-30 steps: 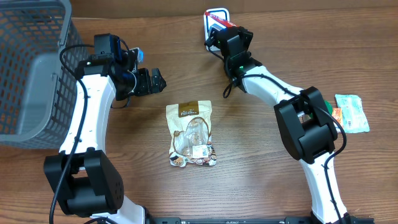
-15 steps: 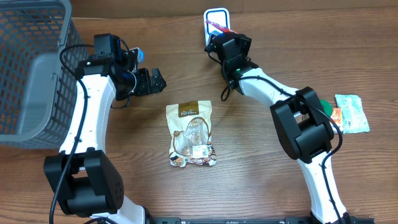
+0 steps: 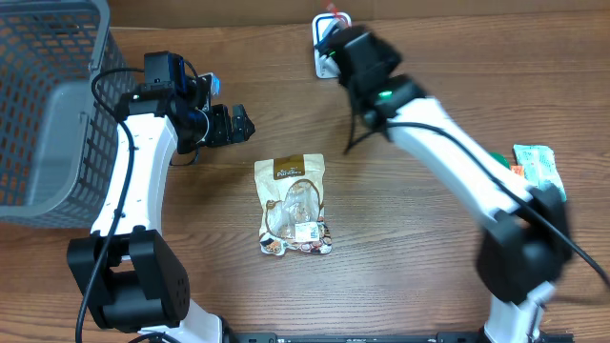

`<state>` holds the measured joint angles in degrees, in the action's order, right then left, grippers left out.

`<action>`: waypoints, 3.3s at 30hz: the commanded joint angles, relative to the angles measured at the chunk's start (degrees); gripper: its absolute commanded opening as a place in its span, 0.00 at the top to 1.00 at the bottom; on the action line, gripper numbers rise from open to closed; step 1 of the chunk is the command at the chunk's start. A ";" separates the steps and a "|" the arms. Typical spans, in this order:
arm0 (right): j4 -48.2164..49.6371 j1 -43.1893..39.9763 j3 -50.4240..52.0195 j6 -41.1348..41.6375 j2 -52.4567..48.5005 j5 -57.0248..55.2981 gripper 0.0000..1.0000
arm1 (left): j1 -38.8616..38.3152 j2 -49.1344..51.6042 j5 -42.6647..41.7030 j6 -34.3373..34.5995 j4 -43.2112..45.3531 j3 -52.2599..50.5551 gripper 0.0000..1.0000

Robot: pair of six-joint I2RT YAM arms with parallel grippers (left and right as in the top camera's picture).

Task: Scan the item barcode
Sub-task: 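Carry the red stick right and lower it near the jar, then set the red stick down and open the right gripper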

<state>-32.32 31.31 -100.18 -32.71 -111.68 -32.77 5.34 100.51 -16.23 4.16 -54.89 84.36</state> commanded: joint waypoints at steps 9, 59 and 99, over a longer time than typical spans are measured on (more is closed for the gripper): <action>-33.90 -7.72 0.57 31.30 9.44 28.83 0.96 | -0.11 -1.29 0.15 0.35 -0.15 0.92 0.00; -17.00 -14.34 30.47 37.62 9.42 48.30 0.00 | -0.11 -1.29 0.15 0.35 -0.13 0.92 0.00; -17.00 -14.34 30.47 37.62 9.42 48.30 0.00 | -0.11 -1.29 0.15 0.35 -0.15 0.92 0.00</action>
<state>-49.54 16.91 -70.00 4.51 -102.67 15.07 5.34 100.51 -16.23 4.16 -54.92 84.36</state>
